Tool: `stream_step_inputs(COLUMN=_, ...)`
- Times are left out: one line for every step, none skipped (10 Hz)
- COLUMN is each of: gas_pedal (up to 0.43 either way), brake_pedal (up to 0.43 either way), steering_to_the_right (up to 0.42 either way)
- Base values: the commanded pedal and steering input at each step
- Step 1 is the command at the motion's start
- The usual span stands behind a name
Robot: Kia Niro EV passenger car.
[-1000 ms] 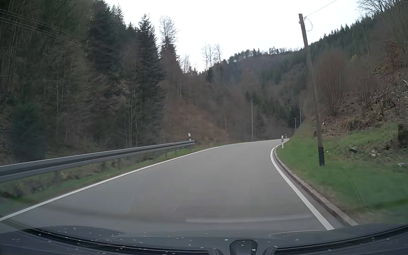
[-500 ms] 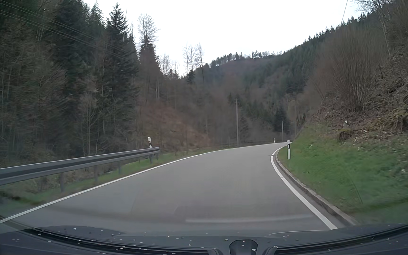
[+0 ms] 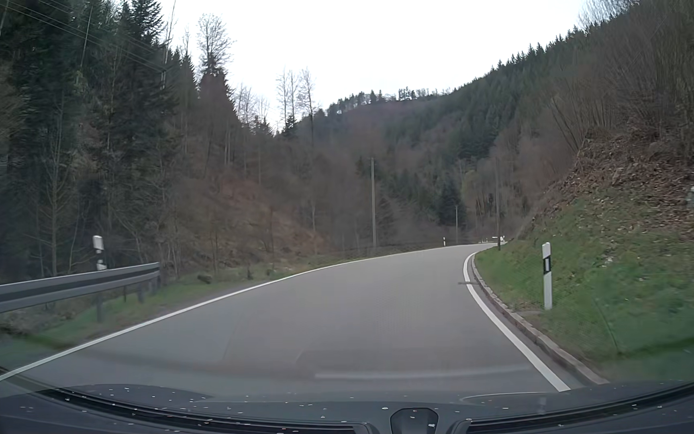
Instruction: Follow the waypoints while adhering to traffic rules and regulations
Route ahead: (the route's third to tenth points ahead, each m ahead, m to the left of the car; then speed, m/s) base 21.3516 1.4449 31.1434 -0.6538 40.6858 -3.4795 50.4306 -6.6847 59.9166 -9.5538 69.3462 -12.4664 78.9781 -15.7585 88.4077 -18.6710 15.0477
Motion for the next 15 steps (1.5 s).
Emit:
stream_step_inputs(gas_pedal=0.0, brake_pedal=0.0, steering_to_the_right=0.044)
stream_step_inputs(gas_pedal=0.0, brake_pedal=0.0, steering_to_the_right=0.045)
stream_step_inputs(gas_pedal=0.0, brake_pedal=0.0, steering_to_the_right=0.045)
stream_step_inputs(gas_pedal=0.0, brake_pedal=0.0, steering_to_the_right=0.044)
stream_step_inputs(gas_pedal=0.059, brake_pedal=0.0, steering_to_the_right=0.045)
stream_step_inputs(gas_pedal=0.11, brake_pedal=0.0, steering_to_the_right=0.045)
stream_step_inputs(gas_pedal=0.138, brake_pedal=0.0, steering_to_the_right=0.045)
stream_step_inputs(gas_pedal=0.169, brake_pedal=0.0, steering_to_the_right=0.045)
stream_step_inputs(gas_pedal=0.177, brake_pedal=0.0, steering_to_the_right=0.045)
stream_step_inputs(gas_pedal=0.22, brake_pedal=0.0, steering_to_the_right=0.045)
stream_step_inputs(gas_pedal=0.22, brake_pedal=0.0, steering_to_the_right=0.043)
stream_step_inputs(gas_pedal=0.22, brake_pedal=0.0, steering_to_the_right=0.037)
stream_step_inputs(gas_pedal=0.22, brake_pedal=0.0, steering_to_the_right=0.033)
stream_step_inputs(gas_pedal=0.22, brake_pedal=0.0, steering_to_the_right=0.033)
stream_step_inputs(gas_pedal=0.22, brake_pedal=0.0, steering_to_the_right=0.033)
